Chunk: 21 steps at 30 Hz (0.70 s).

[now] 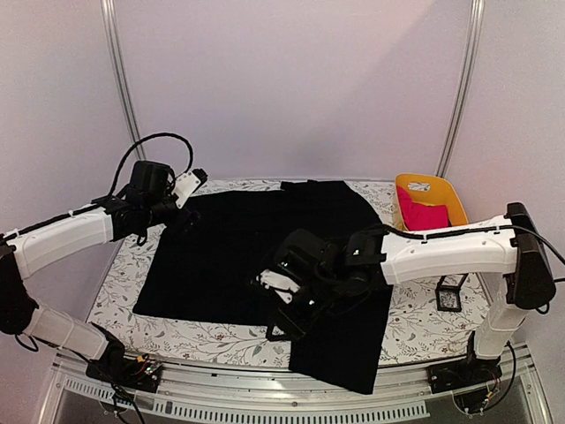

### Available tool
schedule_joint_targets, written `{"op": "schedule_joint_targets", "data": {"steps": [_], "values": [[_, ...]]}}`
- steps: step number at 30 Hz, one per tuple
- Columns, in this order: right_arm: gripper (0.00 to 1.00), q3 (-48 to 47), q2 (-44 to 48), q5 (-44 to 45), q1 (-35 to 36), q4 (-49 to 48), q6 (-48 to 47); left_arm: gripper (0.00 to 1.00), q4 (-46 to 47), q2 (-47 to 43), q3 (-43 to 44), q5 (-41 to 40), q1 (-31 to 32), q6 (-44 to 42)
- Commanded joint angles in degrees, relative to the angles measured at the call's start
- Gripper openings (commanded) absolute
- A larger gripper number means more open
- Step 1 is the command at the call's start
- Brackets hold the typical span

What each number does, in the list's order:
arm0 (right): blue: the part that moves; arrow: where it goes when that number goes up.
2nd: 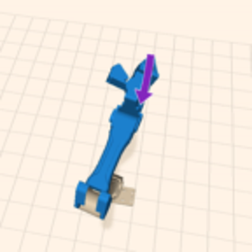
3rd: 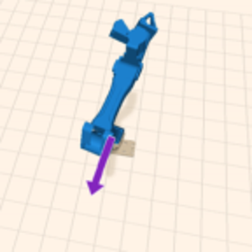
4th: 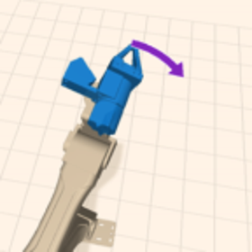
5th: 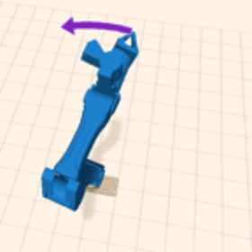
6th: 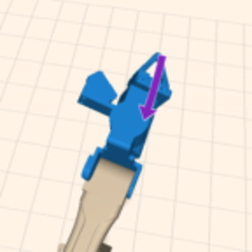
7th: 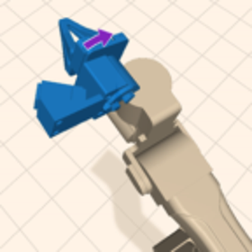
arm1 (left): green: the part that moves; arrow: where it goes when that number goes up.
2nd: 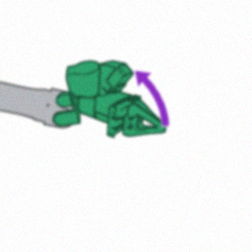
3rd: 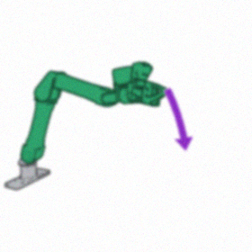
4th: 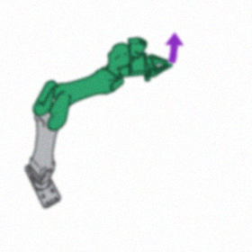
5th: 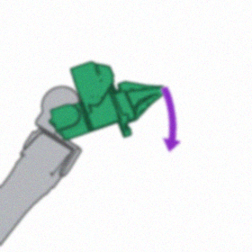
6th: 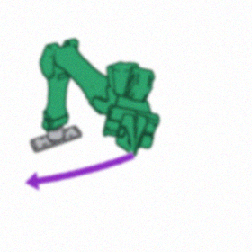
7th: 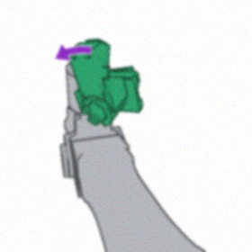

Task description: Pin the brooch onto the clothing

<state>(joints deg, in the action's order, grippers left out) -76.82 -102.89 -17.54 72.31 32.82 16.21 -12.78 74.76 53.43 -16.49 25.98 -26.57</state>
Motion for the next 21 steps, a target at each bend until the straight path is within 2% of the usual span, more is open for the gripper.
{"op": "schedule_joint_targets", "data": {"steps": [1,4,5,11,21], "values": [[0.26,5.9,5.5,13.5,-12.0,2.8,7.6,0.93,-0.6,1.9,-1.6,4.2,0.5,-0.5],[0.04,11.7,6.4,21.9,-19.4,6.5,14.2,0.92,-1.8,5.1,-2.3,5.5,0.7,-2.1],[0.00,13.5,6.6,23.4,-21.4,6.8,14.8,0.92,-1.9,6.6,-2.6,5.1,0.7,-2.6],[0.00,19.6,7.5,31.6,-24.0,10.5,19.2,0.90,-3.9,16.7,-0.8,0.5,0.7,-3.2],[0.00,28.3,10.3,29.4,-24.1,9.5,24.3,0.89,-6.2,28.1,-1.2,-4.4,0.2,-3.7]]}}
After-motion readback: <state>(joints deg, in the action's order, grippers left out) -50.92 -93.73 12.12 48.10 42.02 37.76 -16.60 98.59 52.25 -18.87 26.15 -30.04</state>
